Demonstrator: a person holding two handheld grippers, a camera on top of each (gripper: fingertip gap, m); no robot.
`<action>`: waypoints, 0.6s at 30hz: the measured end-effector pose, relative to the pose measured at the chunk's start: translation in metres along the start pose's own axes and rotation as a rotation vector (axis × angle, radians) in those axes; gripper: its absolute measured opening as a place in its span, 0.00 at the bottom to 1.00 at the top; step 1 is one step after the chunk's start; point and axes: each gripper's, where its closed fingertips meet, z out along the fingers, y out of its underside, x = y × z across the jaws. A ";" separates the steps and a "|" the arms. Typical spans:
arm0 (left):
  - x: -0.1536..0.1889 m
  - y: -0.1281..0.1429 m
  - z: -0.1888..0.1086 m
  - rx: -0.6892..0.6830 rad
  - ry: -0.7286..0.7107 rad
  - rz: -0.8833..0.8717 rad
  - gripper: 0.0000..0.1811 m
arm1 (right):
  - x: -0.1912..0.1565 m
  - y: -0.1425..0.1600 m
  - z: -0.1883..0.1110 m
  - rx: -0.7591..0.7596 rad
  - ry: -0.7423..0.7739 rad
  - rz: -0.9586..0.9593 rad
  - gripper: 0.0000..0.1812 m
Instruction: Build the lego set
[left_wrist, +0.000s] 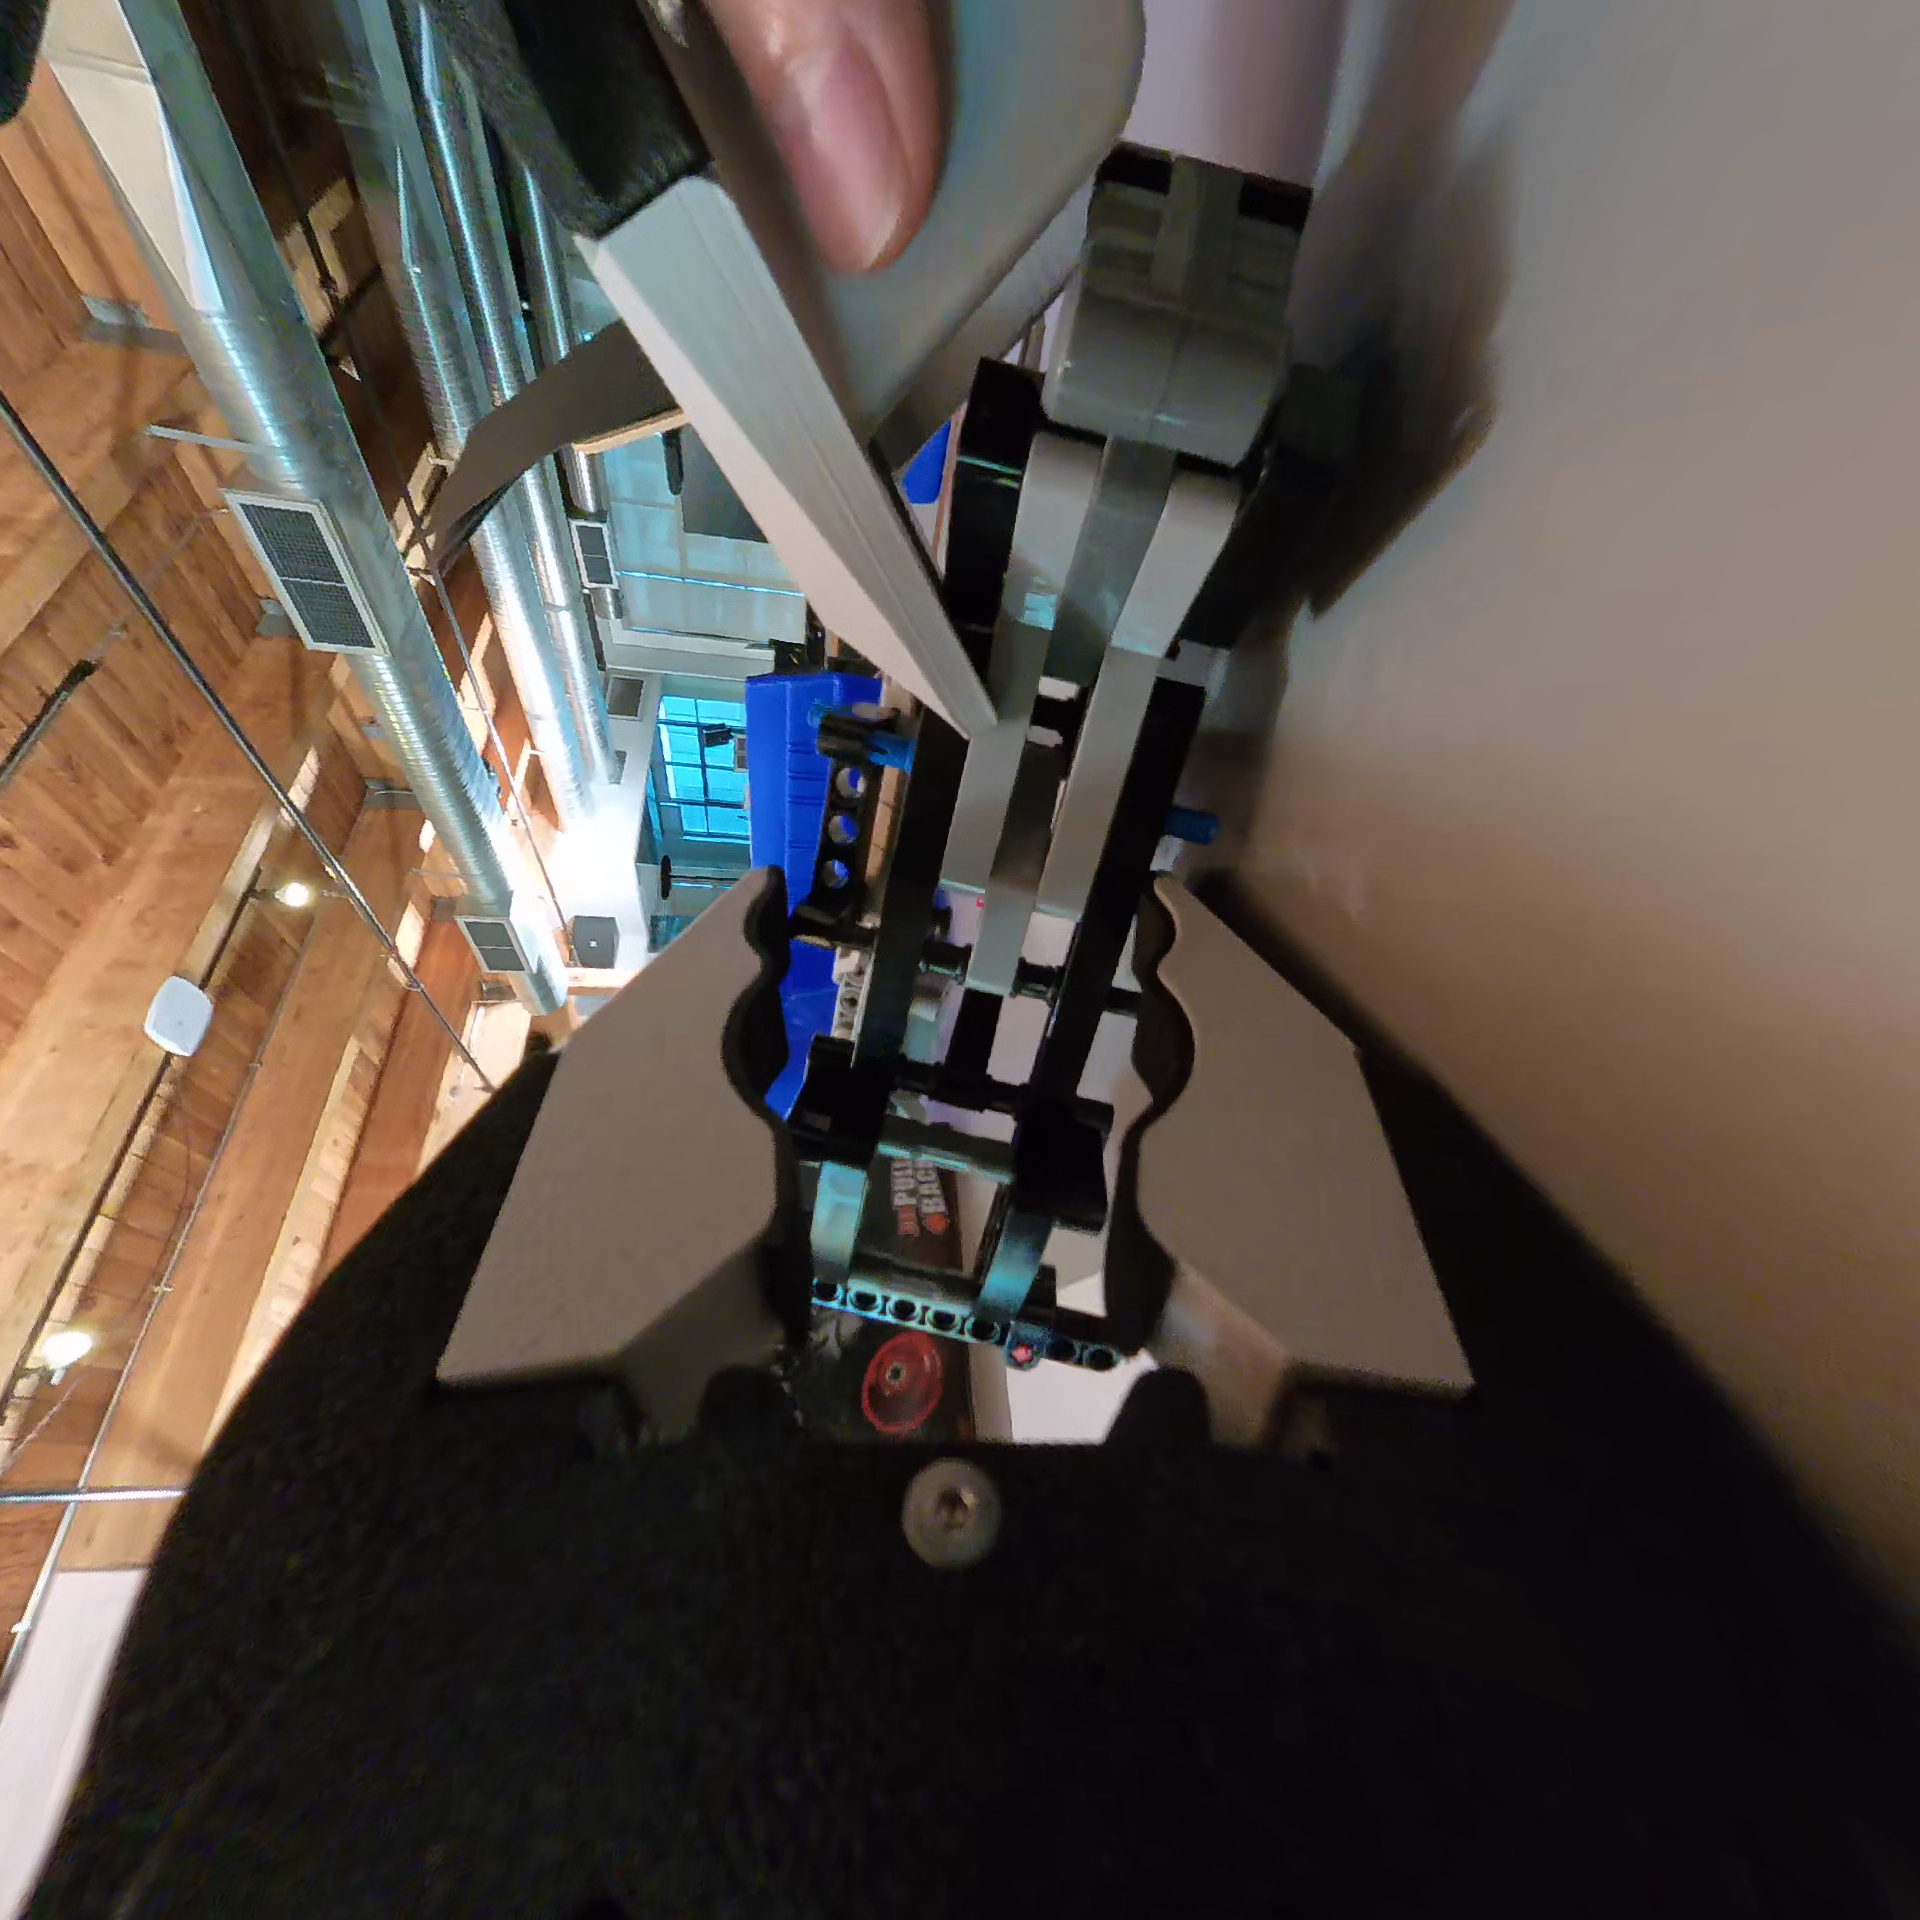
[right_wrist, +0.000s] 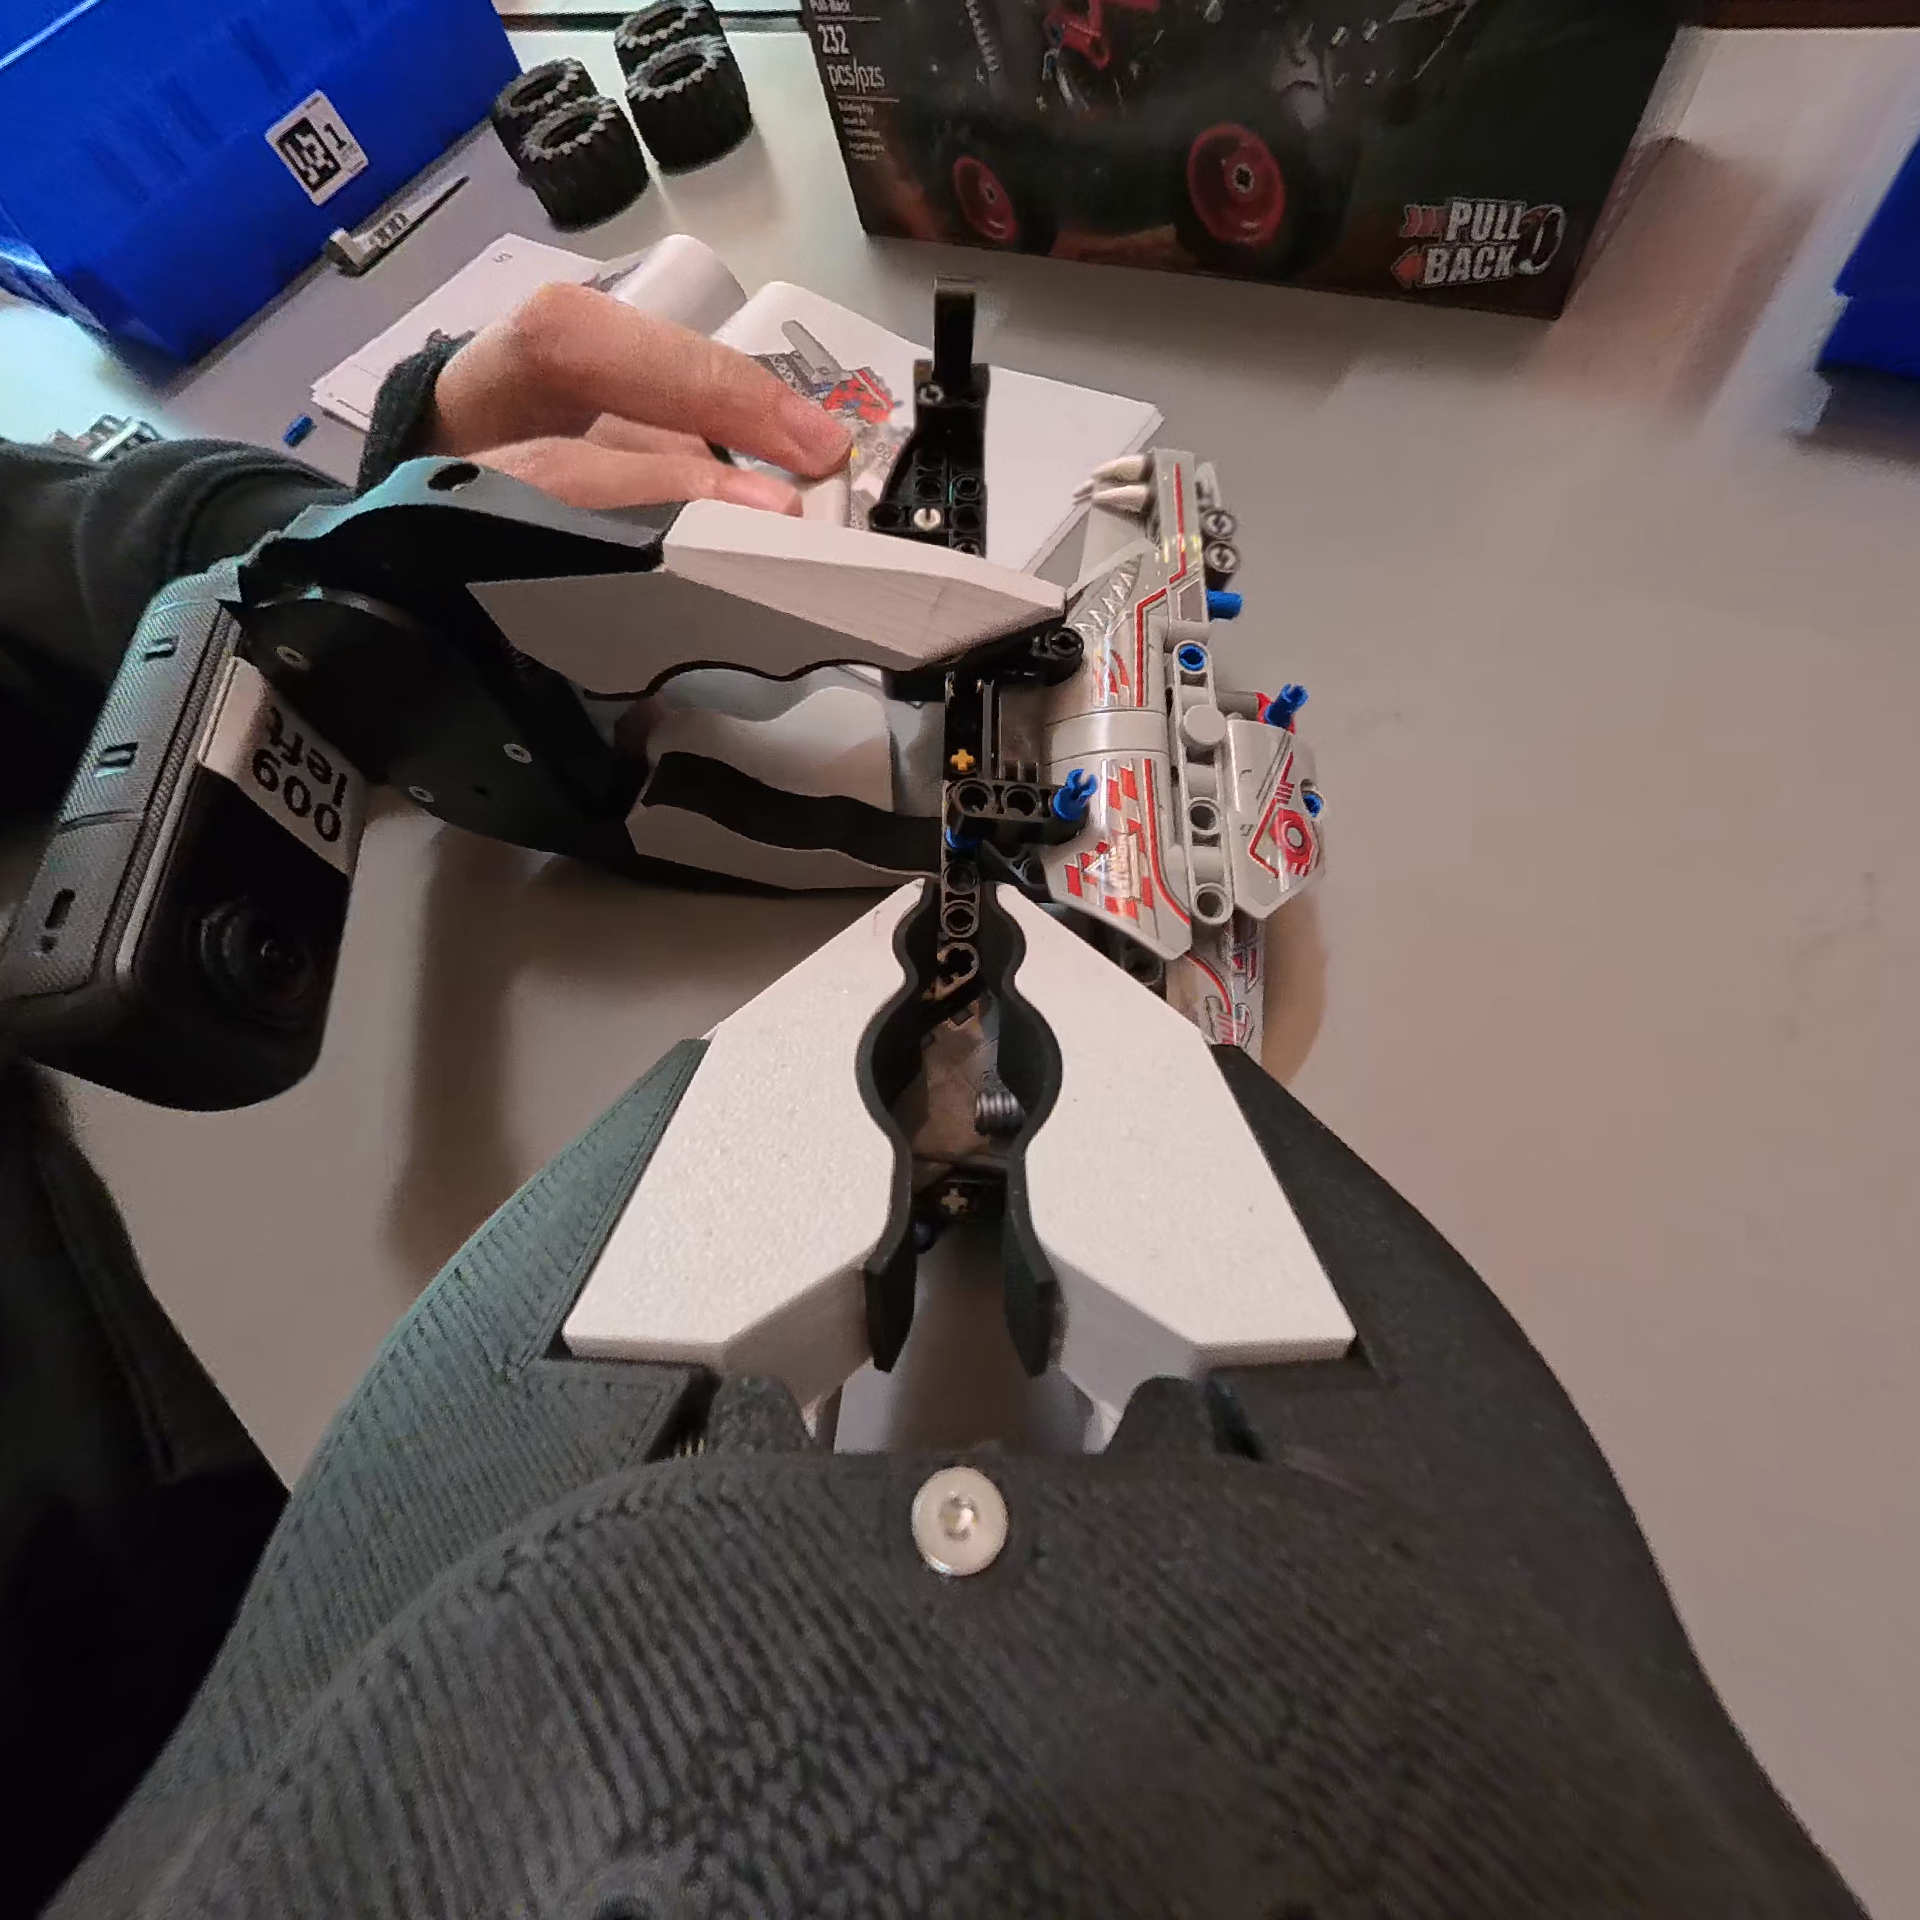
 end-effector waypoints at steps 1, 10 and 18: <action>0.000 0.000 -0.002 -0.004 0.002 -0.016 0.36 | -0.001 0.000 0.000 -0.001 0.000 -0.010 0.03; -0.009 0.007 -0.044 -0.039 0.042 -0.331 0.43 | -0.002 -0.025 -0.036 0.054 0.071 -0.122 0.18; -0.014 0.001 -0.059 -0.047 0.171 -0.929 0.36 | 0.029 -0.028 -0.005 -0.182 0.133 -0.227 0.51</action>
